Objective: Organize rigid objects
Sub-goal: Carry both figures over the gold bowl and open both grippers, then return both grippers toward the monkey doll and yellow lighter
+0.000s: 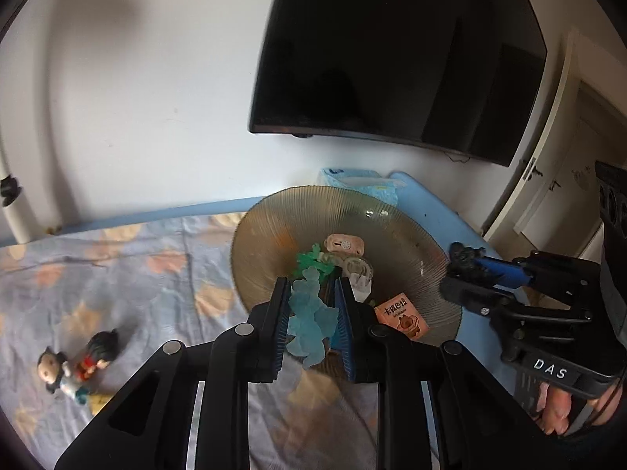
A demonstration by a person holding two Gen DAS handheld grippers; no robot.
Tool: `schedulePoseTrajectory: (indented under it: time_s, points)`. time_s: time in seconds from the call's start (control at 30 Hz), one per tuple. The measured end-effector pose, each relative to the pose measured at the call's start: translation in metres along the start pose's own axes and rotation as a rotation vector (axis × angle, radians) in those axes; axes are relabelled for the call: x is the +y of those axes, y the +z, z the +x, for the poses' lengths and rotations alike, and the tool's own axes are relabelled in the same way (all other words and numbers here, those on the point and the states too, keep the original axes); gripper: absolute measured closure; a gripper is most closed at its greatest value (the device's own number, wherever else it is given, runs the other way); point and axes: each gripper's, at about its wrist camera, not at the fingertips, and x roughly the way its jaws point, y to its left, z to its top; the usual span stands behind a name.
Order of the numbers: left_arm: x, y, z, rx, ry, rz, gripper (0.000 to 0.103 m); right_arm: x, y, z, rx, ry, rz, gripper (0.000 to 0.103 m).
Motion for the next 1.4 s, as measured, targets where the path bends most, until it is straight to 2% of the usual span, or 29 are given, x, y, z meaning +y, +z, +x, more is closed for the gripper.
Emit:
schedulePoseTrajectory:
  time_s: [0.03,0.07,0.13,0.2,0.3,0.33,0.43,0.57,0.6,0.67,0.73,0.77,0.87,1.0,1.13,1.2,1.27,1.33,1.4]
  points:
    - [-0.002,0.001,0.004,0.009,-0.004,0.014,0.077,-0.004,0.002,0.005,0.005,0.007,0.01,0.071]
    - [-0.004,0.003,0.008,0.025,-0.011,0.032,0.064,-0.006,0.004,0.012,0.015,0.023,0.024,0.069]
    - [-0.002,0.001,0.006,0.037,0.001,0.04,0.053,-0.012,0.006,0.021,0.046,0.045,0.057,0.038]
    - [0.003,-0.006,-0.004,0.012,0.018,0.04,0.048,-0.02,0.003,0.025,0.064,0.042,0.12,0.037]
    - [0.02,-0.023,-0.024,0.02,0.053,0.019,0.048,-0.016,-0.004,0.019,0.047,0.115,0.164,0.037]
    - [0.026,-0.027,-0.029,0.021,0.06,0.01,0.048,-0.007,-0.008,0.017,0.049,0.143,0.157,0.037]
    - [0.051,-0.038,-0.066,-0.02,0.107,-0.032,0.048,0.021,-0.01,0.011,0.053,0.154,0.112,0.037]
    - [0.086,-0.048,-0.127,-0.105,0.214,-0.099,0.046,0.066,-0.005,-0.001,0.028,0.221,0.056,0.037]
    - [0.095,-0.052,-0.14,-0.119,0.247,-0.114,0.044,0.076,-0.004,-0.005,0.02,0.233,0.046,0.037]
    - [0.114,-0.063,-0.162,-0.133,0.293,-0.158,0.031,0.097,-0.002,-0.013,0.003,0.261,0.019,0.036]
    - [0.134,-0.082,-0.179,-0.15,0.313,-0.212,0.031,0.122,-0.006,-0.017,-0.018,0.286,0.008,0.024]
    - [0.142,-0.091,-0.183,-0.149,0.317,-0.232,0.031,0.131,-0.01,-0.017,-0.023,0.295,0.008,0.021]
    - [0.164,-0.12,-0.183,-0.114,0.329,-0.277,0.031,0.161,-0.027,-0.007,-0.011,0.317,-0.014,0.021]
    - [0.19,-0.155,-0.165,-0.04,0.336,-0.346,0.031,0.202,-0.053,0.017,0.036,0.306,-0.073,0.021]
    - [0.207,-0.182,-0.137,0.01,0.41,-0.36,0.031,0.225,-0.077,0.033,0.026,0.284,-0.137,0.021]
    - [0.207,-0.189,-0.131,0.007,0.463,-0.353,0.031,0.235,-0.09,0.045,0.034,0.242,-0.191,0.021]
    - [0.204,-0.187,-0.133,-0.003,0.486,-0.344,0.031,0.242,-0.1,0.053,0.038,0.187,-0.242,0.021]
    - [0.199,-0.187,-0.138,-0.037,0.505,-0.329,0.028,0.245,-0.104,0.058,0.036,0.19,-0.257,0.021]
    - [0.201,-0.188,-0.135,-0.018,0.505,-0.33,0.028,0.244,-0.106,0.063,0.038,0.217,-0.24,0.021]
